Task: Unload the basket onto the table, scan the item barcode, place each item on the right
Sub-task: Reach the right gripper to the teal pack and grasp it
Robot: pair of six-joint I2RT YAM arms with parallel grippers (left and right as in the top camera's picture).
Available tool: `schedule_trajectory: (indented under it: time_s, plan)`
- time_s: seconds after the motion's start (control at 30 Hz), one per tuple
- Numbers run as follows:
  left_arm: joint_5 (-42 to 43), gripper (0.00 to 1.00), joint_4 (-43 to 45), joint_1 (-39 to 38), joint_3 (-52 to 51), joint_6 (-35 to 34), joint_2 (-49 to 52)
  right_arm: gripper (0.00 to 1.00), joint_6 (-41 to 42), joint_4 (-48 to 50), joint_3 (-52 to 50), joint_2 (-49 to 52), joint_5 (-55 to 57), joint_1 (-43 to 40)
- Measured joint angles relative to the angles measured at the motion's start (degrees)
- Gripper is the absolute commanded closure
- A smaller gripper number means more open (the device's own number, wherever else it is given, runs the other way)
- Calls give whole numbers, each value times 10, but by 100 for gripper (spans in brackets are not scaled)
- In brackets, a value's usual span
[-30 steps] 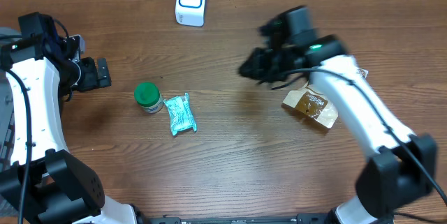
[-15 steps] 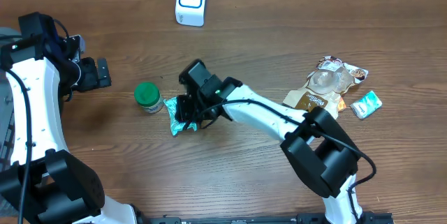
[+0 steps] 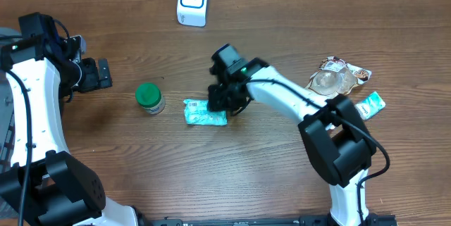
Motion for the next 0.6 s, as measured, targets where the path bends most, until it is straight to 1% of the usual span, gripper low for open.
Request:
schedule_trajectory:
  time_s: [0.1, 0.13, 0.27, 0.37, 0.4, 0.47, 0.53, 0.6]
  plan:
    - [0, 0, 0, 0, 0, 0, 0, 58, -24, -38, 22, 0, -28, -24]
    - [0, 0, 0, 0, 0, 0, 0, 46, -28, -61, 36, 0, -39, -33]
    - [0, 0, 0, 0, 0, 0, 0, 34, -45, -104, 63, -2, -58, -54]
    - [0, 0, 0, 0, 0, 0, 0, 33, -25, -131, 63, -2, -42, -62]
    - [0, 0, 0, 0, 0, 0, 0, 33, -1, -126, 56, -2, -37, -66]
    - [0, 0, 0, 0, 0, 0, 0, 36, 27, -76, 26, -2, -47, -69]
    - [0, 0, 0, 0, 0, 0, 0, 42, 54, -22, -12, -1, -65, -66]
    - [0, 0, 0, 0, 0, 0, 0, 55, 80, 22, -40, -1, -78, -61]
